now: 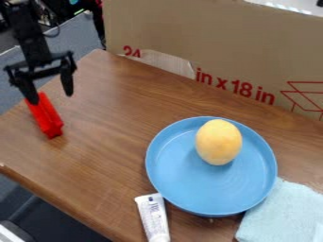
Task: Move the red object to the left side of the table
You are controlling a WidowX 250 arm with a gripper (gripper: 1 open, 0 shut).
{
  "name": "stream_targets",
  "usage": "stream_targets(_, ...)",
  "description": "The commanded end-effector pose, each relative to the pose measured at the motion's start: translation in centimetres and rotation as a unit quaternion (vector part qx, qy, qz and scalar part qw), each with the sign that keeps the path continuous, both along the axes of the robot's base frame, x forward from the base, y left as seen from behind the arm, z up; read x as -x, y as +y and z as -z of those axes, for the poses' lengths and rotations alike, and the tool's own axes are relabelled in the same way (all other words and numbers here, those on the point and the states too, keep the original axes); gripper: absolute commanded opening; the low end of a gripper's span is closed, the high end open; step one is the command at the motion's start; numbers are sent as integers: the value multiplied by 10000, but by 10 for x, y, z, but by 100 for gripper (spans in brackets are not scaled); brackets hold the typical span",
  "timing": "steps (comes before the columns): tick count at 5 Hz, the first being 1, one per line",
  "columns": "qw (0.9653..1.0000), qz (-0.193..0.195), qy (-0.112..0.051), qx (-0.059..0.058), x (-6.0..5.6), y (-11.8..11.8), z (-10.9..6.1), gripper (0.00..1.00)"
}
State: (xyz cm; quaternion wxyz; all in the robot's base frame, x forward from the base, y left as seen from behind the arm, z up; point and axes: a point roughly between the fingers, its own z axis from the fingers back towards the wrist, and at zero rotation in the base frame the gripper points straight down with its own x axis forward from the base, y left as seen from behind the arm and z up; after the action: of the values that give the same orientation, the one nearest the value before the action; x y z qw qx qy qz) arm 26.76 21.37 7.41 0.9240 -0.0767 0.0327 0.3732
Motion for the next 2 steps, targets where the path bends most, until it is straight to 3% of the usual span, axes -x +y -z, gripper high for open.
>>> stream_targets(1,9985,168,-377,-352,-13,-2,-4,100)
stream_targets(2,9980,244,-383,-430,-11,0,-15,100)
